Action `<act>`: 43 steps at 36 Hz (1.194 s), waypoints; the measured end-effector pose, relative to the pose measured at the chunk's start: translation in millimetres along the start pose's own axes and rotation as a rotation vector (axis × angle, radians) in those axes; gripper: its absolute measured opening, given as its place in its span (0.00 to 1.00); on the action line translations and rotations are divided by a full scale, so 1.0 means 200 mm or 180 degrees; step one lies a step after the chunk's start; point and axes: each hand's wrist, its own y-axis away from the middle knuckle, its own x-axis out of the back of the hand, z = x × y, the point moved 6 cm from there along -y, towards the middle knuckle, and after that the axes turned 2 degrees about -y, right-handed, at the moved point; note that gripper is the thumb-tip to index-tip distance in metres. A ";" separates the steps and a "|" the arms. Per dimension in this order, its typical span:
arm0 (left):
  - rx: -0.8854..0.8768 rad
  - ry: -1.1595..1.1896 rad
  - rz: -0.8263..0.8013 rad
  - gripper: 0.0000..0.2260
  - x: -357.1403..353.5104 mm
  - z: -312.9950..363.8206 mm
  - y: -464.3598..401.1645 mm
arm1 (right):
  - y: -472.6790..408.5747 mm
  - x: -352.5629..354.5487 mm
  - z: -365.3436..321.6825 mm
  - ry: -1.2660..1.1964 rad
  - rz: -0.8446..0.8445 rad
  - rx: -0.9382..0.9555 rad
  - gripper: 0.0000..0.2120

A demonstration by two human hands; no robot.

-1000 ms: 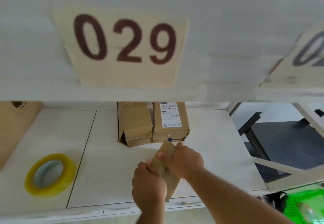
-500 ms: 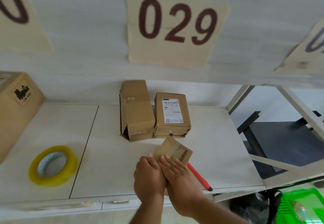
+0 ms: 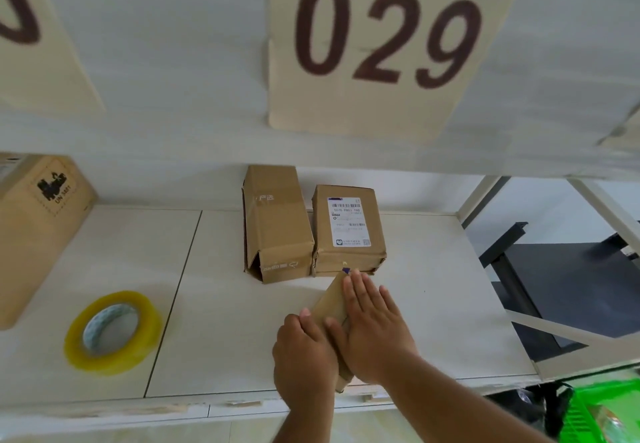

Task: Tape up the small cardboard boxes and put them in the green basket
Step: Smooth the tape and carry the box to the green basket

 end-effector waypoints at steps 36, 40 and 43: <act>-0.0037 0.0128 -0.0275 0.22 0.02 0.03 0.00 | 0.43 0.02 -0.02 -0.2816 -0.0175 -0.0698 0.21; -0.0005 0.0072 -0.0577 0.25 0.06 0.05 0.01 | 0.50 0.02 0.03 -0.3620 0.0296 -0.1370 0.26; -0.0173 0.0153 -0.0824 0.23 0.12 0.06 0.03 | 0.45 0.03 -0.03 -0.3863 0.0082 -0.1214 0.28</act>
